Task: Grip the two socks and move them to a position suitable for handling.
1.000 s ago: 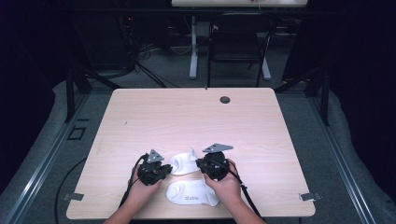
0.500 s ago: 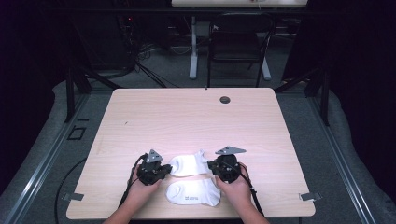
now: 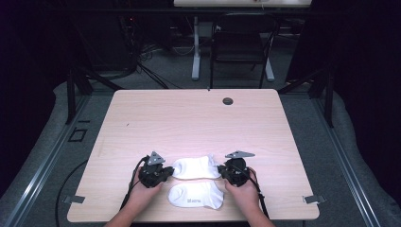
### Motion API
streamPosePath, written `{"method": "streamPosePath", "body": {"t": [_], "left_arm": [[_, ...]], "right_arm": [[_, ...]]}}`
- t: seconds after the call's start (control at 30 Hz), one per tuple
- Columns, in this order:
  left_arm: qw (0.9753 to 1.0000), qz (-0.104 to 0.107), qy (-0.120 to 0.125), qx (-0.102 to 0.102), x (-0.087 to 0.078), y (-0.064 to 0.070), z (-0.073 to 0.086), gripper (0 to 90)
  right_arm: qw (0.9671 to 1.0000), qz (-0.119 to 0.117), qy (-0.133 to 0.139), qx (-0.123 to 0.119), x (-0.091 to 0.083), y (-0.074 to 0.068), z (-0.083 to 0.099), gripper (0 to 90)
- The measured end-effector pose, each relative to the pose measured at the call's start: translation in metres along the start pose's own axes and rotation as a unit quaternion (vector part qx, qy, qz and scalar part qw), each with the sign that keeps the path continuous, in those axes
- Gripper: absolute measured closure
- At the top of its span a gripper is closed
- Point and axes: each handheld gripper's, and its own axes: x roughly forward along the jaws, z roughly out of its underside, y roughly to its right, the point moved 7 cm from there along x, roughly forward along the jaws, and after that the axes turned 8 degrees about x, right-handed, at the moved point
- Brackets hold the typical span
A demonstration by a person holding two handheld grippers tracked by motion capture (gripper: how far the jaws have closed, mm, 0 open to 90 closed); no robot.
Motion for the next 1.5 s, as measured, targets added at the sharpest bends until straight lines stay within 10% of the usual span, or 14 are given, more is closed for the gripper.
{"method": "streamPosePath", "body": {"t": [0.47, 0.93, 1.5], "left_arm": [[1.0000, 0.001, -0.003, 0.001, -0.001, -0.001, 0.001, 83.9], [1.0000, 0.008, -0.002, 0.001, -0.001, -0.002, 0.001, 83.9], [0.9999, 0.007, -0.008, 0.003, 0.000, -0.003, -0.001, 83.9]], "right_arm": [[0.9995, -0.021, 0.023, 0.009, -0.015, 0.001, -0.004, 81.2], [0.9984, -0.036, 0.027, -0.034, 0.000, -0.017, -0.013, 80.9], [0.9991, 0.016, -0.002, -0.039, 0.018, 0.004, 0.000, 83.8]]}}
